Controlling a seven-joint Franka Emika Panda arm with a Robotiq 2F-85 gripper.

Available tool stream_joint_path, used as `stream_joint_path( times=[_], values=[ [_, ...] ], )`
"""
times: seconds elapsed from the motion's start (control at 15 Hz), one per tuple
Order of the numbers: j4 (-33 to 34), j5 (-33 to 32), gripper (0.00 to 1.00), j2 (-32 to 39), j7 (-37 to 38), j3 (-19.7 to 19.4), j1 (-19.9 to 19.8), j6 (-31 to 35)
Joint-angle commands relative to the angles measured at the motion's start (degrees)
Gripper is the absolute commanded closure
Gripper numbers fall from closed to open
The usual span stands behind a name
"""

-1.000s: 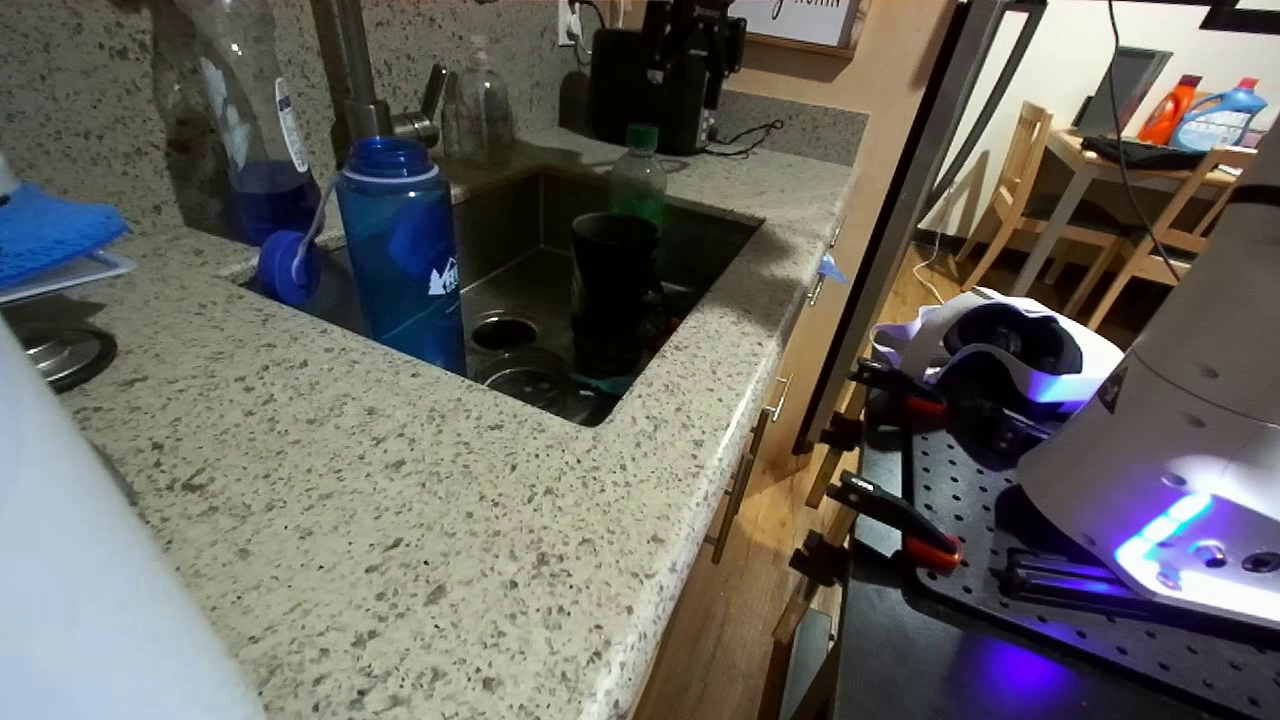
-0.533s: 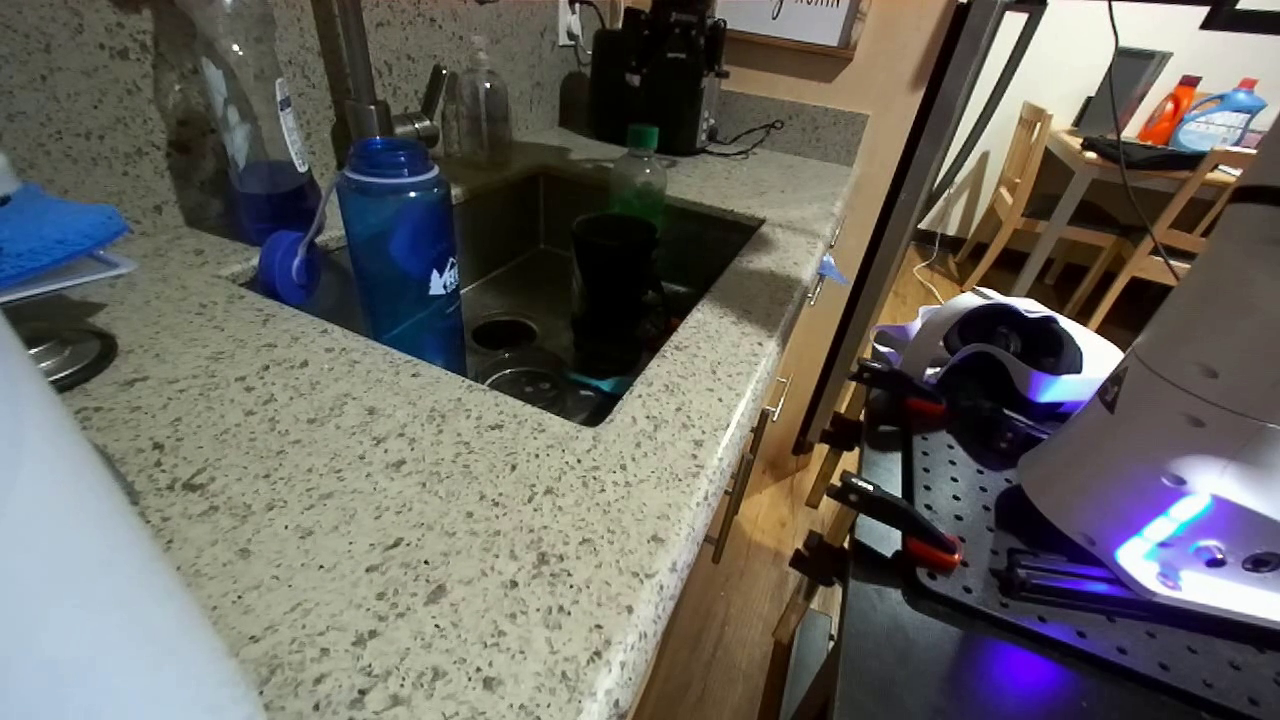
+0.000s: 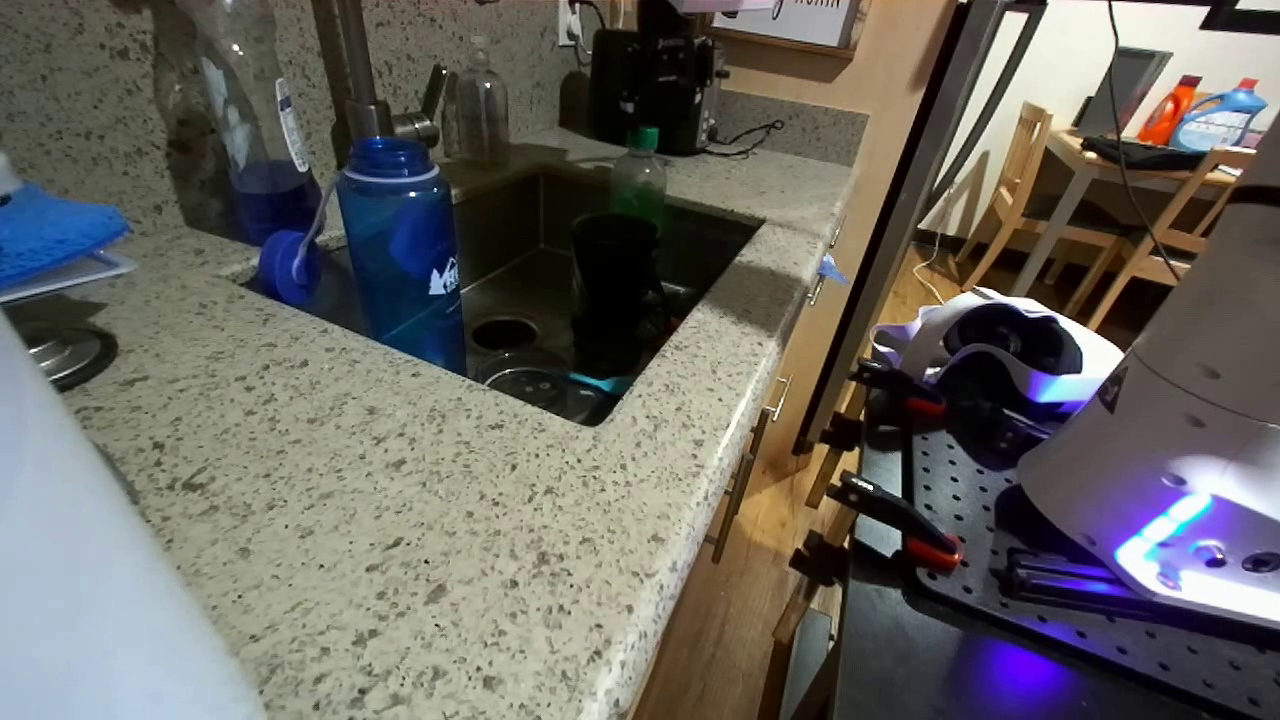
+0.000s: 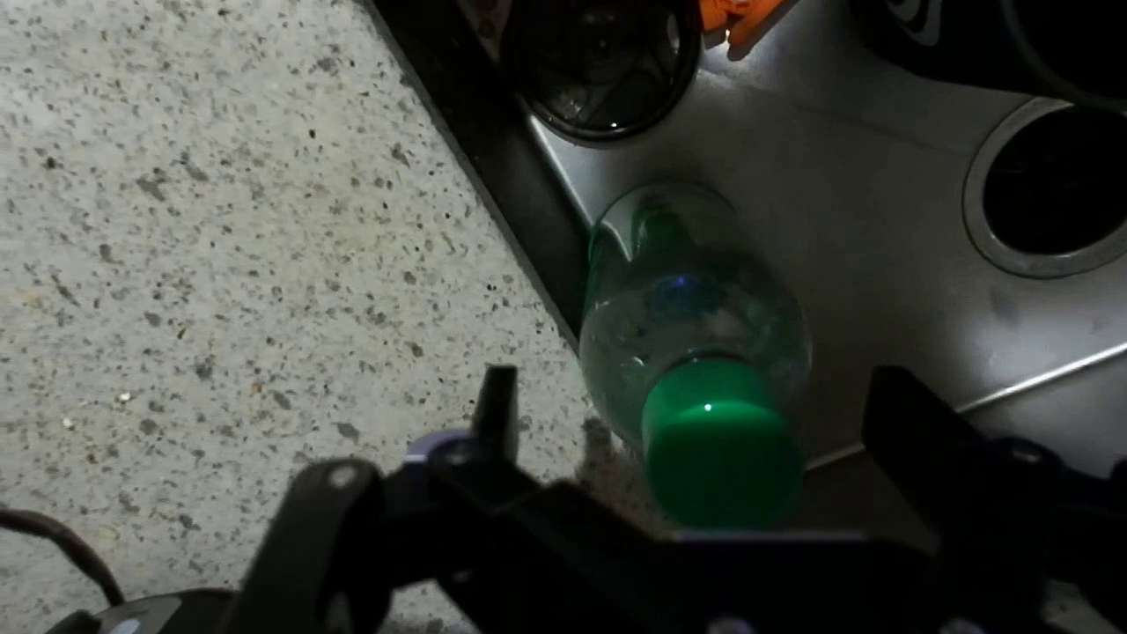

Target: Take the bottle with a green lid out of the sink and place it on the counter

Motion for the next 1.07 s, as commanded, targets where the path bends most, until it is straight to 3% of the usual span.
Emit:
stream_joint_path(
  times=[0.0,1.0],
  values=[
    [1.08,-1.87,0.00,1.94,2.63,-0.45,0.51,0.66],
    [3.01,2.01,0.00,4.06,-0.51,0.62,-0.80,3.46]
  ],
)
